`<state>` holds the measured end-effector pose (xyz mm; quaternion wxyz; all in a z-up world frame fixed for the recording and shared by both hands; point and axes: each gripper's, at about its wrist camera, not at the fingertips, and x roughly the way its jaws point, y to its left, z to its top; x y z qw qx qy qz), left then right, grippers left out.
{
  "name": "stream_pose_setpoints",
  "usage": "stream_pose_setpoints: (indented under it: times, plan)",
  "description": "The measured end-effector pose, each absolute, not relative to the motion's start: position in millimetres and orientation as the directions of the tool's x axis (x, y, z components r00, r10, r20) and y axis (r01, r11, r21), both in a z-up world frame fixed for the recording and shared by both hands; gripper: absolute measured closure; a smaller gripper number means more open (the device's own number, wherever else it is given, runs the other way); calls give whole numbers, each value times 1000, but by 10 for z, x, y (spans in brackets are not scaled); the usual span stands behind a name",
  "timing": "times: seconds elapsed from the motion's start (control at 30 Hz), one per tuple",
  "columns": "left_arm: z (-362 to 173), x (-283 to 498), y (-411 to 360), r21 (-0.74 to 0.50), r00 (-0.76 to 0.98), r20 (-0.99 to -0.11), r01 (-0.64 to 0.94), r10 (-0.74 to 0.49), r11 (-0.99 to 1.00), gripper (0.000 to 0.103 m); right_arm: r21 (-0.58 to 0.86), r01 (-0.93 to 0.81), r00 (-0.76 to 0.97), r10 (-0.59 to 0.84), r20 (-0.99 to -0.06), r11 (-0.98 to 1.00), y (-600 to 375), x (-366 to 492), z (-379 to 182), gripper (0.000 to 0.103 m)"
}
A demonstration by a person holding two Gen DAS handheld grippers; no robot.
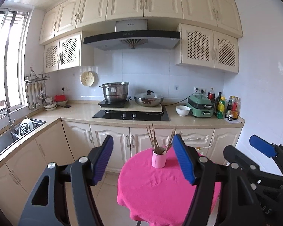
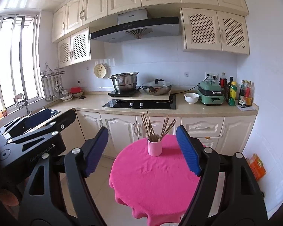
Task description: Organize utensils
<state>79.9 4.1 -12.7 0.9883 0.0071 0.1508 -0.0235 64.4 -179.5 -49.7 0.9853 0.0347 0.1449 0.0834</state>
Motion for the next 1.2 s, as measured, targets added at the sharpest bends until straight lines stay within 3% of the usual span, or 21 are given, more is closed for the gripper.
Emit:
stream_pose_setpoints:
  times: [1.2]
  plan:
    - [-5, 626, 219, 25, 961, -276, 43, -34, 999, 38, 104, -164, 937, 188, -294, 981, -1640, 551, -421, 28]
